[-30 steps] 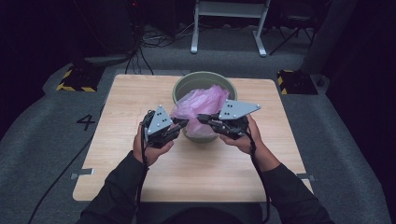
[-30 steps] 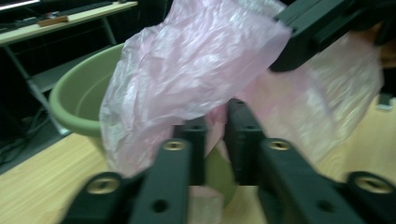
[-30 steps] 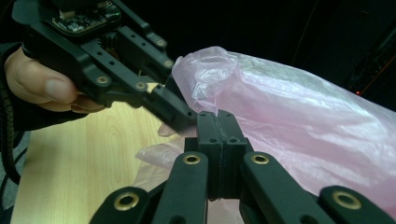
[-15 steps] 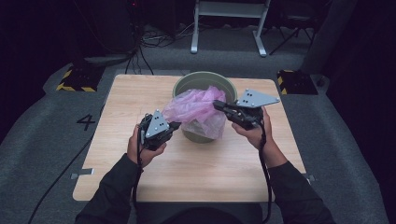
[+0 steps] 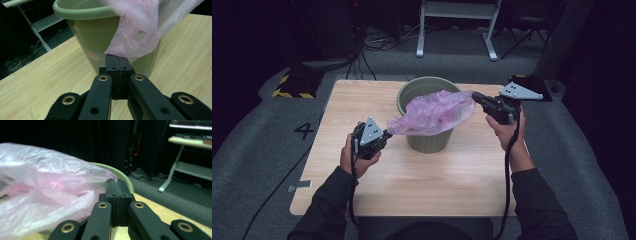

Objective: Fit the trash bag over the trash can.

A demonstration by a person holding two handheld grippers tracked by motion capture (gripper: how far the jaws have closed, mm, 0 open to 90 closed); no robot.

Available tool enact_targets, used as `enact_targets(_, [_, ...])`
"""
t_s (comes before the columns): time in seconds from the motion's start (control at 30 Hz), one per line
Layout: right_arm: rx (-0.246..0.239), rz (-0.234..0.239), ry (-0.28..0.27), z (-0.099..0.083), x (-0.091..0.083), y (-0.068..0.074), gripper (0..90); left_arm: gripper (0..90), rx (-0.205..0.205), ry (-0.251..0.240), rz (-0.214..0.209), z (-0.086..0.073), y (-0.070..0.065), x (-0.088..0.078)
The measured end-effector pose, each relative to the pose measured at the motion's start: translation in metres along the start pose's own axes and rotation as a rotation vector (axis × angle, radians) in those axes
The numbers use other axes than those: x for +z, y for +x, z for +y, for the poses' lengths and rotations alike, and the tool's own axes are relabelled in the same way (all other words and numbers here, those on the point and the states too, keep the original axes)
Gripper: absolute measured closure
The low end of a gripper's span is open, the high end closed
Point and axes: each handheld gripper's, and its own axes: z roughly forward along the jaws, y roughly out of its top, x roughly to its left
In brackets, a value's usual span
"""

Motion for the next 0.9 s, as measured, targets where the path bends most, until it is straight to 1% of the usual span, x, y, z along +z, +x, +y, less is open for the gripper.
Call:
enact_targets(0.07, [0.026, -0.019, 0.02, -0.005, 0.003, -0.009, 90.0, 90.0, -0.002, 0.001, -0.005, -0.002, 0.002, 0.0])
enact_targets(0.17, [0.066, -0.01, 0.043, -0.015, 0.008, -0.018, 90.0, 90.0, 0.003, -0.004, -0.036, -0.004, 0.001, -0.001])
enact_targets(0.23, [0.063, 0.002, 0.059, -0.021, 0.009, -0.019, 90.0, 90.0, 0.01, -0.006, -0.053, -0.004, -0.001, -0.002])
enact_targets(0.27, [0.054, 0.003, 0.065, -0.023, 0.008, -0.017, 90.0, 90.0, 0.022, -0.001, -0.06, -0.003, -0.003, -0.003])
enact_targets(0.3, [0.044, 0.006, 0.07, -0.025, 0.007, -0.015, 90.0, 90.0, 0.032, -0.009, -0.071, -0.003, -0.004, -0.003])
enact_targets(0.33, [0.035, 0.016, 0.07, -0.027, 0.005, -0.013, 90.0, 87.9, 0.043, -0.028, -0.087, -0.003, -0.006, -0.005])
enact_targets(0.37, [0.028, 0.024, 0.07, -0.029, 0.004, -0.011, 90.0, 76.3, 0.042, -0.048, -0.097, -0.003, -0.008, -0.006])
enact_targets(0.4, [0.019, 0.033, 0.074, -0.031, 0.003, -0.008, 90.0, 63.9, 0.042, -0.058, -0.096, -0.002, -0.009, -0.008])
enact_targets(0.43, [0.008, 0.041, 0.072, -0.033, 0.002, -0.007, 90.0, 54.3, 0.037, -0.067, -0.101, -0.001, -0.01, -0.01])
enact_targets(0.47, [0.004, 0.047, 0.066, -0.035, 0.0, -0.005, 90.0, 46.7, 0.028, -0.079, -0.103, -0.001, -0.011, -0.013])
enact_targets(0.5, [0.002, 0.06, 0.063, -0.037, -0.001, -0.004, 90.0, 36.2, 0.019, -0.09, -0.098, -0.001, -0.012, -0.015])
enact_targets(0.53, [0.001, 0.061, 0.061, -0.038, -0.002, -0.004, 90.0, 30.2, 0.004, -0.107, -0.09, 0.0, -0.012, -0.019])
enact_targets(0.6, [0.008, 0.064, 0.05, -0.04, -0.006, -0.005, 89.9, 25.6, -0.007, -0.131, -0.092, 0.002, -0.009, -0.026])
enact_targets(0.63, [0.007, 0.066, 0.043, -0.041, -0.007, -0.006, 87.7, 23.7, -0.012, -0.149, -0.093, 0.004, -0.007, -0.03])
enact_targets(0.7, [0.004, 0.064, 0.036, -0.043, -0.01, -0.007, 85.2, 22.3, -0.029, -0.19, -0.099, 0.008, -0.001, -0.038])
enact_targets(0.73, [0.003, 0.068, 0.034, -0.043, -0.011, -0.008, 83.5, 22.0, -0.035, -0.2, -0.091, 0.011, 0.001, -0.04])
enact_targets(0.77, [0.001, 0.064, 0.035, -0.044, -0.011, -0.008, 80.2, 22.0, -0.033, -0.205, -0.098, 0.014, 0.003, -0.042])
enact_targets(0.8, [0.0, 0.055, 0.036, -0.044, -0.012, -0.008, 76.0, 22.0, -0.02, -0.211, -0.104, 0.018, 0.005, -0.043])
enact_targets(0.83, [-0.004, 0.051, 0.032, -0.044, -0.012, -0.007, 71.6, 21.7, -0.012, -0.212, -0.09, 0.023, 0.005, -0.043])
enact_targets(0.87, [-0.001, 0.051, 0.029, -0.043, -0.013, -0.007, 66.3, 21.8, -0.009, -0.209, -0.09, 0.026, 0.005, -0.042])
enact_targets(0.9, [0.001, 0.052, 0.028, -0.042, -0.013, -0.007, 60.5, 21.7, -0.003, -0.215, -0.112, 0.032, 0.006, -0.041])
